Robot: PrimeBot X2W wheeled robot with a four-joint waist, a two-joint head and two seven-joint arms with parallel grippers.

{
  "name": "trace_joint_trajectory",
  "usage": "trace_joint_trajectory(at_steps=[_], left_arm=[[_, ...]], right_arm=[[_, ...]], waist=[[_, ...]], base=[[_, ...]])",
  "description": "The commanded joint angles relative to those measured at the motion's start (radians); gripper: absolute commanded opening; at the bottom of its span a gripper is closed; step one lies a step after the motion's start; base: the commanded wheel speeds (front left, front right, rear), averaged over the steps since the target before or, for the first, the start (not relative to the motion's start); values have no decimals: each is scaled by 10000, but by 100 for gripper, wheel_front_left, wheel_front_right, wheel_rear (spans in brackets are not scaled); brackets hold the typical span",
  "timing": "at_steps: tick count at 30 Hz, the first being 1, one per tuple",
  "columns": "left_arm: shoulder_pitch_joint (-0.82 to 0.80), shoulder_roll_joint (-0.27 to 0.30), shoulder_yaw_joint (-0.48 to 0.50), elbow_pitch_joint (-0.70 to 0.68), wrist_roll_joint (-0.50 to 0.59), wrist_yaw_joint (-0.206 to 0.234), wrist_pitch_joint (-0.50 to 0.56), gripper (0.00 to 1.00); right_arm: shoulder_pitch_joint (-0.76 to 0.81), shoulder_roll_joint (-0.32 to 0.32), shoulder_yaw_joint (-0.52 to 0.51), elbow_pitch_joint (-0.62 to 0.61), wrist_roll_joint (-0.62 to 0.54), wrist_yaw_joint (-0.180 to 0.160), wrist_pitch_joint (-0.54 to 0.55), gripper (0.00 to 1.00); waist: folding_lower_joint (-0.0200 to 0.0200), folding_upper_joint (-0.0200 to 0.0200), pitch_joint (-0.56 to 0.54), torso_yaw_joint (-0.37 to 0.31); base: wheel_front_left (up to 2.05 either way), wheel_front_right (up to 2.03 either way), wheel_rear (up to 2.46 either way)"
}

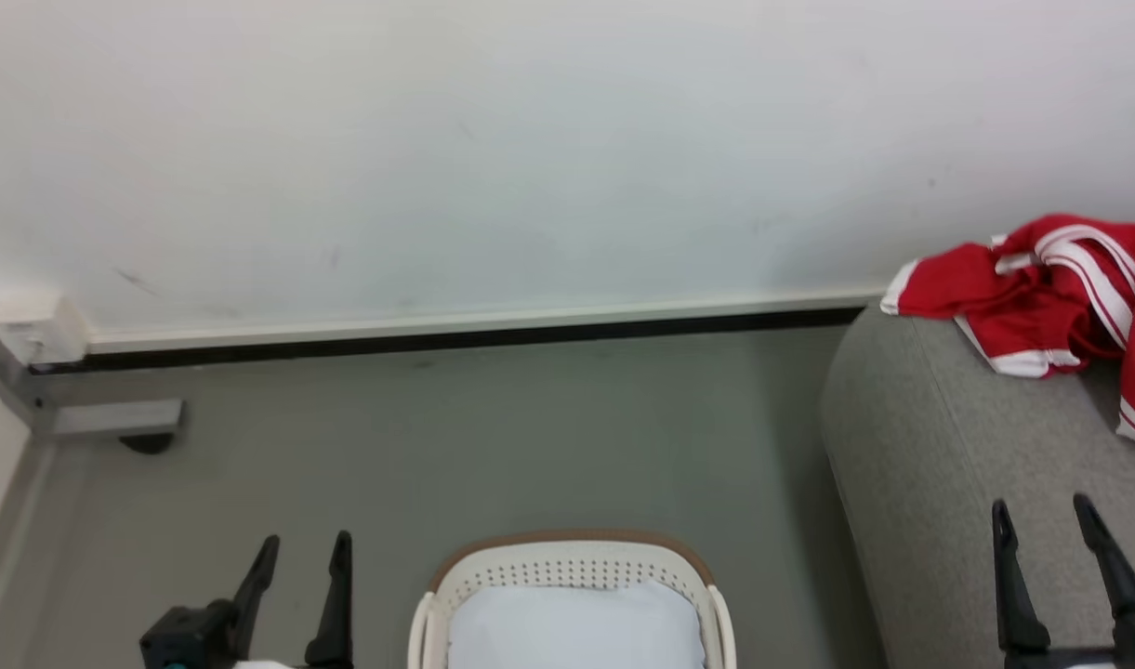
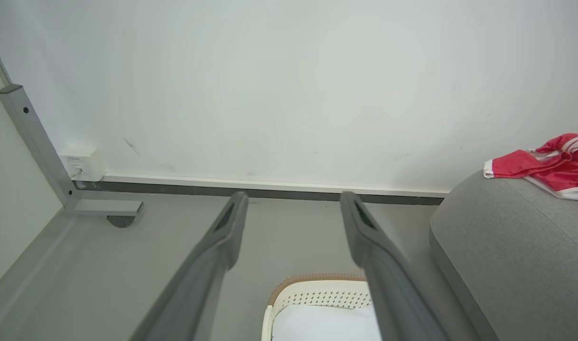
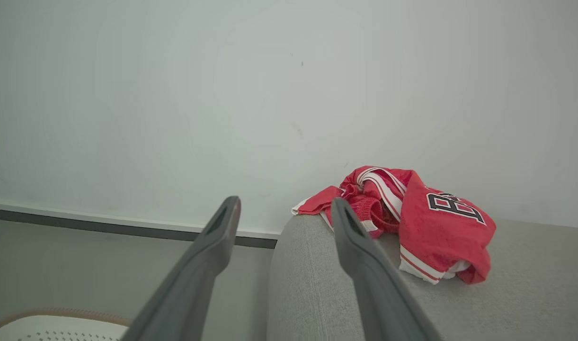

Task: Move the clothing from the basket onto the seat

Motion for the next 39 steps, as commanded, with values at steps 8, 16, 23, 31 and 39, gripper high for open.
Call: trace_joint_trajectory(at_steps=[8, 16, 23, 31, 39], left_arm=[[1265, -612, 1011, -481, 1140, -549, -24, 100], [1498, -1089, 1618, -378, 1845, -1249, -25, 100], [1478, -1404, 1737, -148, 2092, -1506, -17, 0], [1409, -1623, 1870, 160, 1097, -1681, 240, 0], [1151, -1765, 2196, 322, -261, -1932, 604, 0]], right_arm=[[935, -6, 178, 142, 639, -21, -75, 100], [779, -2, 369, 343, 933, -21, -76, 100], [760, 40, 470, 554, 899, 2, -31, 0], [686, 115, 364, 903, 2032, 1, 380, 0], [546, 99, 386, 841, 3643, -1, 713, 0]], waist=[[5, 0, -821, 659], [5, 0, -952, 772], [5, 0, -984, 817], [5, 0, -954, 808], [5, 0, -909, 794]], base=[[0, 0, 0], [0, 0, 0], [0, 0, 0], [0, 0, 0], [0, 0, 0]])
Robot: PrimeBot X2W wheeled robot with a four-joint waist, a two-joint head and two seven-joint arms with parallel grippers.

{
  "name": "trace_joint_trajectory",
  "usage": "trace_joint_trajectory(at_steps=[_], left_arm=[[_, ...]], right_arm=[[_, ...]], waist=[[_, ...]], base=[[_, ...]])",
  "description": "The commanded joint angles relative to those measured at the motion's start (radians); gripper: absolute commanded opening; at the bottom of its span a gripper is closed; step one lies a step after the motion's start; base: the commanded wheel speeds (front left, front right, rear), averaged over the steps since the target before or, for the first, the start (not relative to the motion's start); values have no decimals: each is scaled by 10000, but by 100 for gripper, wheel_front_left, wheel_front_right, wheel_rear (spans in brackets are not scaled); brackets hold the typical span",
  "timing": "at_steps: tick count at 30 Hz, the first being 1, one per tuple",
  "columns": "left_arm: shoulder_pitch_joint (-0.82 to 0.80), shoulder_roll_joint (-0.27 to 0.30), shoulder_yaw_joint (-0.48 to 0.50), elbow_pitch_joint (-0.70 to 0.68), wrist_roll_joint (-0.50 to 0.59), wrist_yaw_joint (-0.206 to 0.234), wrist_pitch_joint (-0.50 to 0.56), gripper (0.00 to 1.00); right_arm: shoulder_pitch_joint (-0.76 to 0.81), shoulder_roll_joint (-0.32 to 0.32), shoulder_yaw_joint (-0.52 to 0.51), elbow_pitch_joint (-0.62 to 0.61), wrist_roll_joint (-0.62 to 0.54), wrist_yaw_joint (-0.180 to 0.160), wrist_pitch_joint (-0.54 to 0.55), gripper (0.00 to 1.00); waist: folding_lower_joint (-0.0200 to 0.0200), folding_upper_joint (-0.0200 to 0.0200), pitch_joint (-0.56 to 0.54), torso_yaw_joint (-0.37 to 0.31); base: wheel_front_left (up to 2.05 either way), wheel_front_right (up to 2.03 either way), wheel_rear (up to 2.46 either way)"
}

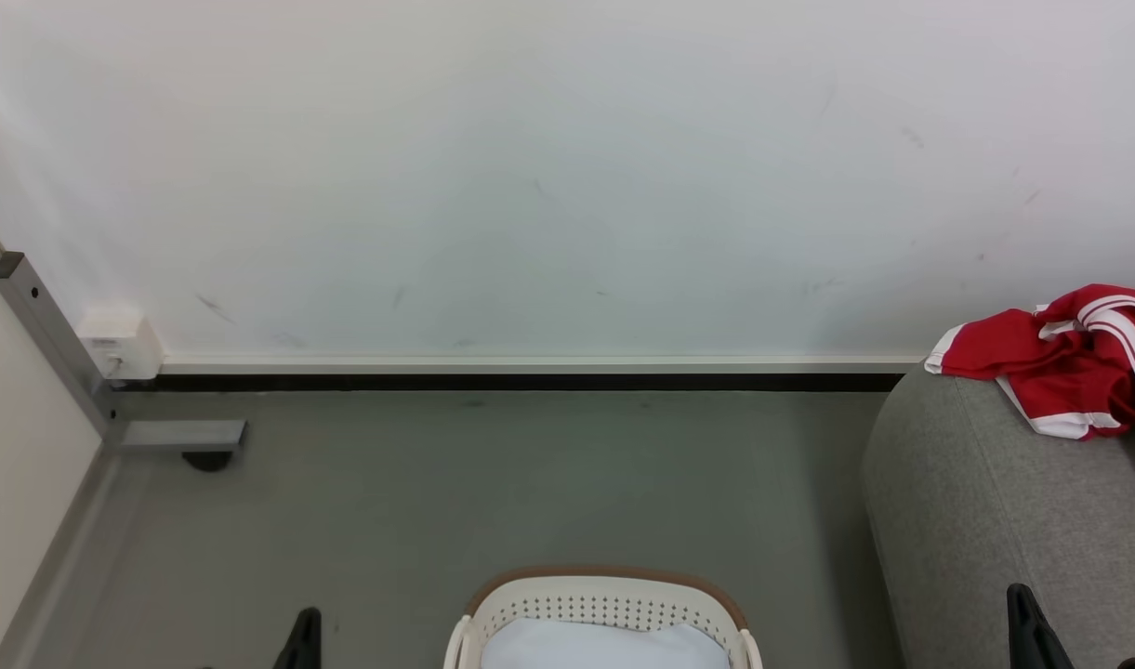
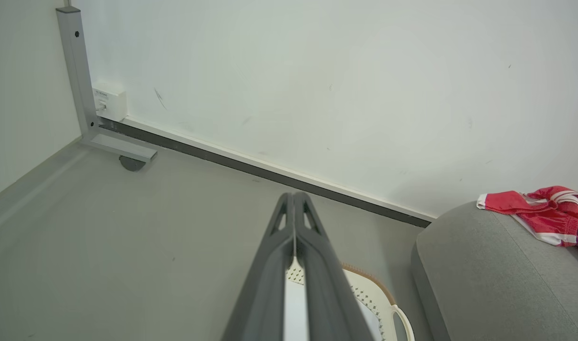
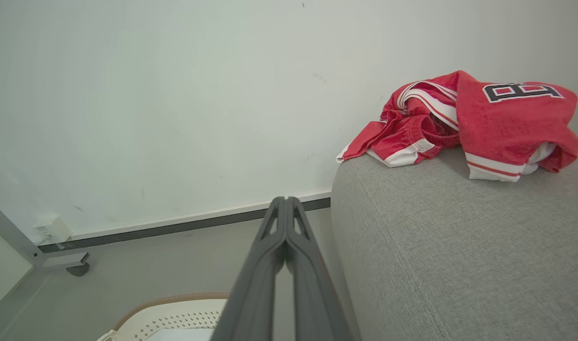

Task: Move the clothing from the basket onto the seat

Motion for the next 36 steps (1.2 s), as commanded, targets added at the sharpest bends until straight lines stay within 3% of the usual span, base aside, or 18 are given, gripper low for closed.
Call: trace_joint_trajectory(at_steps=[1, 36], left_arm=[[-303, 19, 169, -82, -471, -67, 103, 0], [-1115, -507, 1309, 361, -4917, -915, 1355, 0]], right_arm=[[-334, -85, -27, -186, 514, -3, 101, 0], [-952, -145, -125, -199, 5796, -9, 1357, 0]], waist=[[0, 0, 9, -5], [0, 0, 201, -66]], base=[[0, 0, 0], [0, 0, 0]])
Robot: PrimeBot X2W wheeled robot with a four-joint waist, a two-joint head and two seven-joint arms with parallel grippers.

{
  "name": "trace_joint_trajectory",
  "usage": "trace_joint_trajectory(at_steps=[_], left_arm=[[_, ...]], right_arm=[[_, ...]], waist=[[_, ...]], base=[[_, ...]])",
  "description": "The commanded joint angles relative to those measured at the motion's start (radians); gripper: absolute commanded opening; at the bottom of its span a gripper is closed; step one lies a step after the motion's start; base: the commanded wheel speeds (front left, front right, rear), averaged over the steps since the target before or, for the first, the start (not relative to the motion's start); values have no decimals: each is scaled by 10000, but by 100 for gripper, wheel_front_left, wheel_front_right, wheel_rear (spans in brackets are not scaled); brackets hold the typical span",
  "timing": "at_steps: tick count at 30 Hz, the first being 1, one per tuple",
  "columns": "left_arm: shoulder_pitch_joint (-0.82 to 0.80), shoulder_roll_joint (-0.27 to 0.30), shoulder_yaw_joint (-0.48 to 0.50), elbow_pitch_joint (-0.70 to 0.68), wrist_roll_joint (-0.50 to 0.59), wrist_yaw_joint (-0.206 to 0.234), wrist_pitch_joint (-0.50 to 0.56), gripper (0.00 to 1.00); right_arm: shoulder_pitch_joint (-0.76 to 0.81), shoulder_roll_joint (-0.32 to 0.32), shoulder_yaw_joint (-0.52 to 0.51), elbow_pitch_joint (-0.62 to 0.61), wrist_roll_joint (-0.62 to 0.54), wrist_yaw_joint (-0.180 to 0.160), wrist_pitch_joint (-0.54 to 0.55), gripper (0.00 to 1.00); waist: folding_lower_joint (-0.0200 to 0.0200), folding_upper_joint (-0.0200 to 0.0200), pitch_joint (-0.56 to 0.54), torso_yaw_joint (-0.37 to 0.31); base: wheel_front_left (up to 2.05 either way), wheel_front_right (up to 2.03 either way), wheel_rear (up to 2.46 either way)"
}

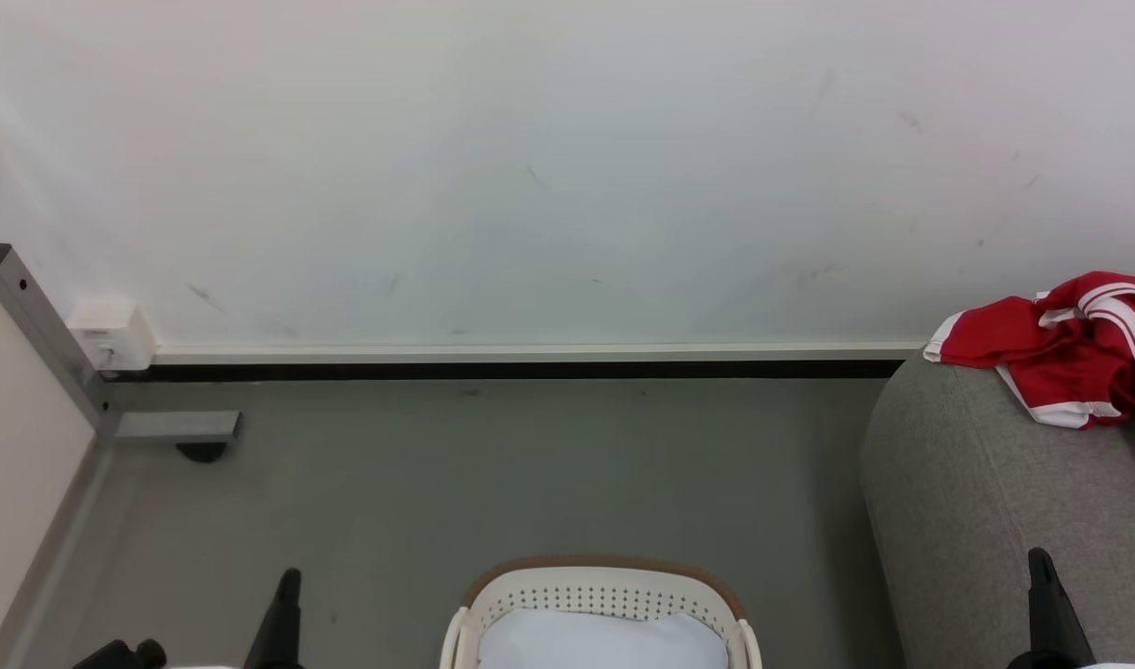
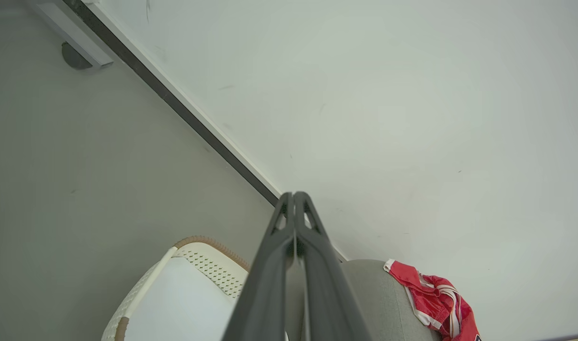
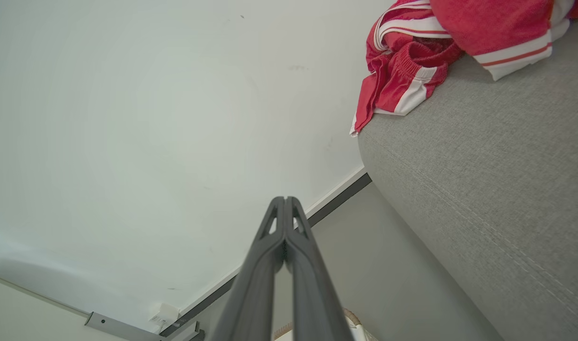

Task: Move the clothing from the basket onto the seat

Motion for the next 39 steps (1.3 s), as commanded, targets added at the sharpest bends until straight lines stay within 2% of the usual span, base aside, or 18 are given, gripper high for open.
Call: trace_joint_trajectory(at_steps=[1, 39], left_arm=[[-265, 18, 116, -61, -216, -83, 68, 0], [-867, -444, 1068, 300, -3650, -745, 1097, 0]], right_arm=[[-256, -112, -30, -150, 295, -7, 64, 0], [-751, -156, -125, -124, 4388, -14, 1055, 0]], waist=[[0, 0, 5, -1], [0, 0, 220, -69]], base=[[0, 0, 0], [0, 0, 0]])
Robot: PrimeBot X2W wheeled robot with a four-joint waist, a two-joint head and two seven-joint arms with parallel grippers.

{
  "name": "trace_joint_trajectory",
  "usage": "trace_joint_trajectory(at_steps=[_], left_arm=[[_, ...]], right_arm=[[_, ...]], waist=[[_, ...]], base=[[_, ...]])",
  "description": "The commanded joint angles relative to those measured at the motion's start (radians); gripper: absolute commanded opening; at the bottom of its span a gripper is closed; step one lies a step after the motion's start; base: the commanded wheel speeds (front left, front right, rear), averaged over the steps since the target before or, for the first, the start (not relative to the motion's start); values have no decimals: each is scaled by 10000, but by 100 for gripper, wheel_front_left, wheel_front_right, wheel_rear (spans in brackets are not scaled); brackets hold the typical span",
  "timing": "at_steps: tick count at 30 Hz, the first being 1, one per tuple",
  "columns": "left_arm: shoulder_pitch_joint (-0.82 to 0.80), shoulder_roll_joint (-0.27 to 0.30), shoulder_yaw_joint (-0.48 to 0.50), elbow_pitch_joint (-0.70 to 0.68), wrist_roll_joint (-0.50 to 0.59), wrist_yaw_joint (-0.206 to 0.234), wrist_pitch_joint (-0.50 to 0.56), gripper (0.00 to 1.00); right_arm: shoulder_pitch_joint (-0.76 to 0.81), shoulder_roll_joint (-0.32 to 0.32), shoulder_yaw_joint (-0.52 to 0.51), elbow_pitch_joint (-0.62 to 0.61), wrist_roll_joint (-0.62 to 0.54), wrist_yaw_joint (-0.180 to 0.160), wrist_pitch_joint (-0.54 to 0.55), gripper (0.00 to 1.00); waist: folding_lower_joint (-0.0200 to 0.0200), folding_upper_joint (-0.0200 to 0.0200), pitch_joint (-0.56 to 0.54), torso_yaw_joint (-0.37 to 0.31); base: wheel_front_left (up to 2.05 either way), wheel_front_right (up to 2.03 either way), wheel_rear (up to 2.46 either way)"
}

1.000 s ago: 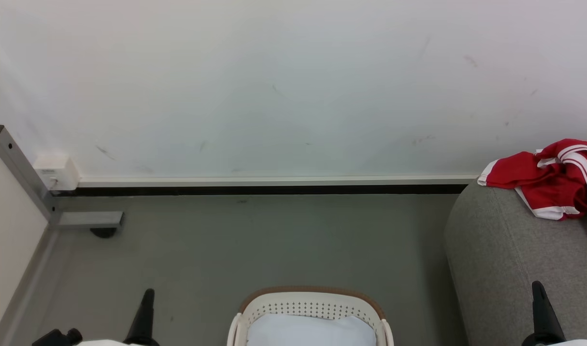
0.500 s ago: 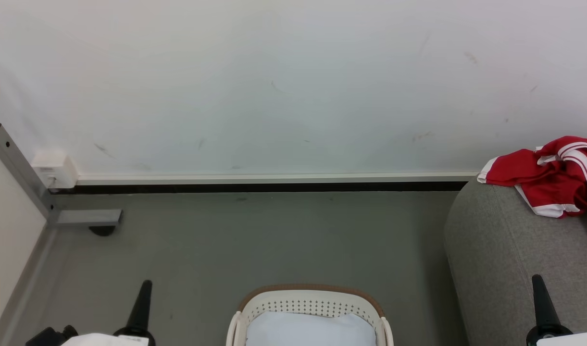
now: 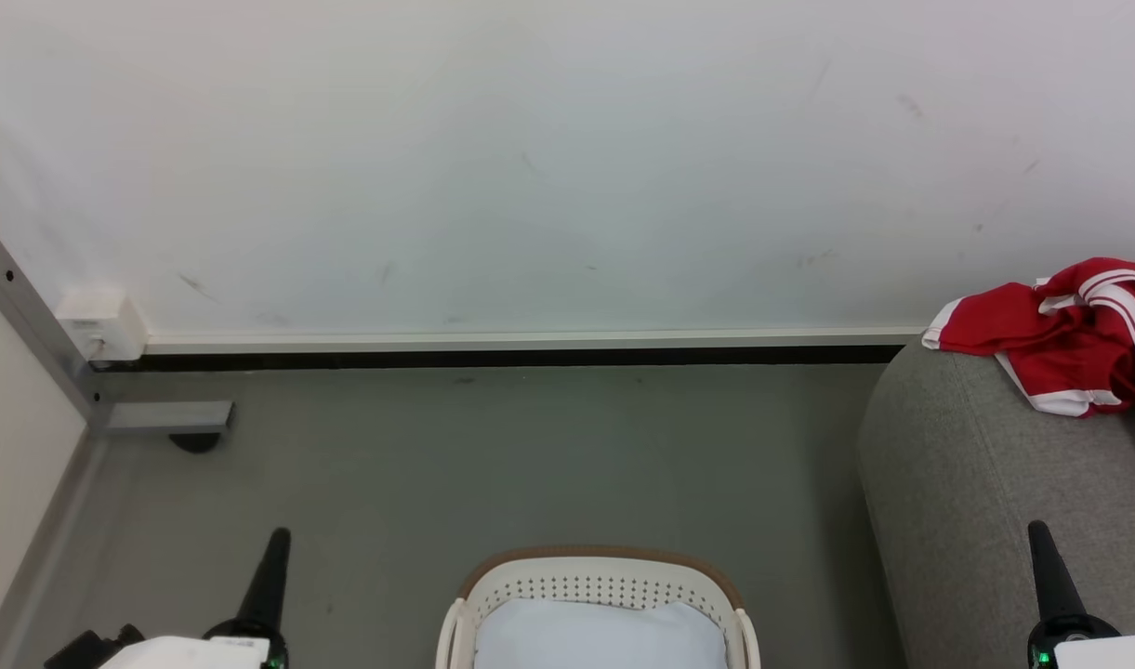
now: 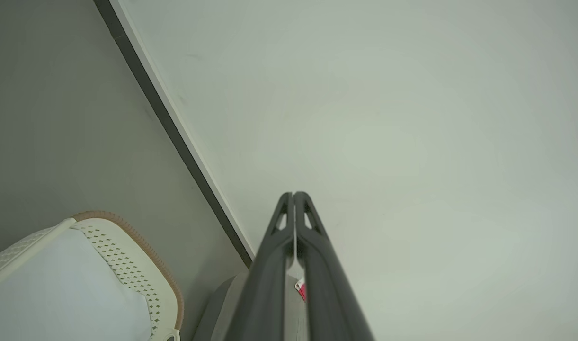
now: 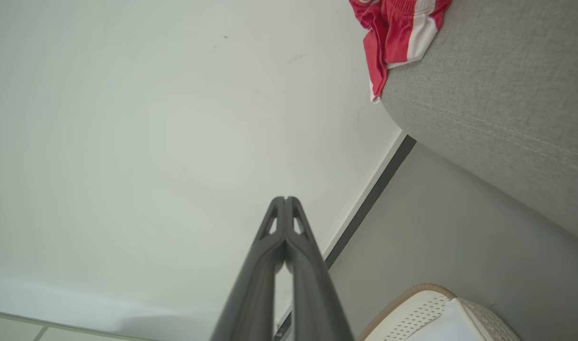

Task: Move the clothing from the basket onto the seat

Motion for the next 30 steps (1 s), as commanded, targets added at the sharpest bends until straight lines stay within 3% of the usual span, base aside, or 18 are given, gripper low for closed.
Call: trace_joint_trajectory(at_steps=[1, 30], left_arm=[[-171, 8, 103, -5, -280, -91, 61, 0], [-496, -268, 644, 201, -2132, -443, 653, 0]], right_arm=[[-228, -110, -37, -98, 242, -14, 54, 0], [-455, -125, -90, -73, 2512, -19, 612, 0]], waist=[[0, 0, 7, -2], [0, 0, 165, -52]], base=[[0, 0, 0], [0, 0, 0]])
